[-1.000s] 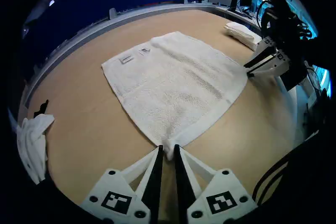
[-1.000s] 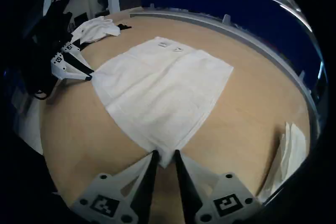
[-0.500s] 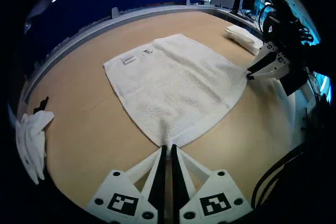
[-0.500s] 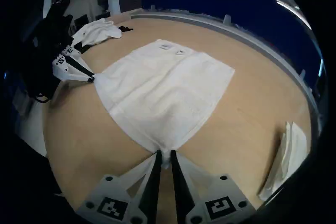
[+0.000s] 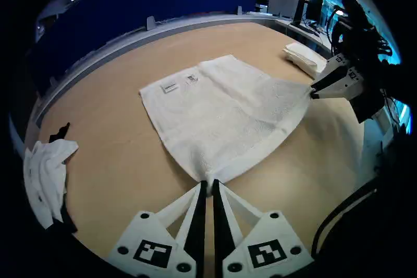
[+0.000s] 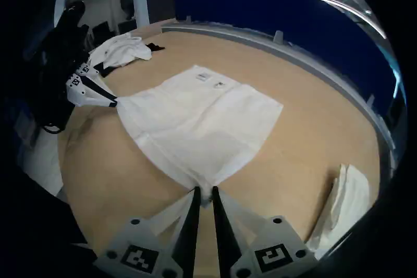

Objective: Fold towel

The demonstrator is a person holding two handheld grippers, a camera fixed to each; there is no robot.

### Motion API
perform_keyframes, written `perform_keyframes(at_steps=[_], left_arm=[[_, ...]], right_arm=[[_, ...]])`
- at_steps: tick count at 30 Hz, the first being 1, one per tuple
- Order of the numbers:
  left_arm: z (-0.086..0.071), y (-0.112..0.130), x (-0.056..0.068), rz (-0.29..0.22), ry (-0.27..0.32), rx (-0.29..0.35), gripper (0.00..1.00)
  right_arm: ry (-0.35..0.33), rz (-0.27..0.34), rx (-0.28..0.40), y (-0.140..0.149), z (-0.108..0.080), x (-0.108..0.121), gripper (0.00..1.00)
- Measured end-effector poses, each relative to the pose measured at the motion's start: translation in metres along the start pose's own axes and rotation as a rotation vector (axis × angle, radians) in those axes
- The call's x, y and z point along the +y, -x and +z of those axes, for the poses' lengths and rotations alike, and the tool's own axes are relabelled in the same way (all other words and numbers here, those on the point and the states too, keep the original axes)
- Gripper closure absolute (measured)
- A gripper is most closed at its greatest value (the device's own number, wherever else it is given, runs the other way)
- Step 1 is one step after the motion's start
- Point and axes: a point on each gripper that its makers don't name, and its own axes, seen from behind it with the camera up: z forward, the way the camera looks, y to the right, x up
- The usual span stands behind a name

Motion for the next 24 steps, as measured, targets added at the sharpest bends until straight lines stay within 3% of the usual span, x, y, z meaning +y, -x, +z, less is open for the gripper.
perform_keyframes(at_steps=[14, 24], left_arm=[[-0.052, -0.025, 0.008, -0.044, -0.030, 0.021, 0.92], [-0.082, -0.033, 0.018, -0.061, -0.028, 0.027, 0.92]], right_arm=[[0.005, -0.037, 0.040, -0.037, -0.047, -0.007, 0.83], [-0.008, -0.008, 0.064, -0.050, -0.074, -0.015, 0.83]])
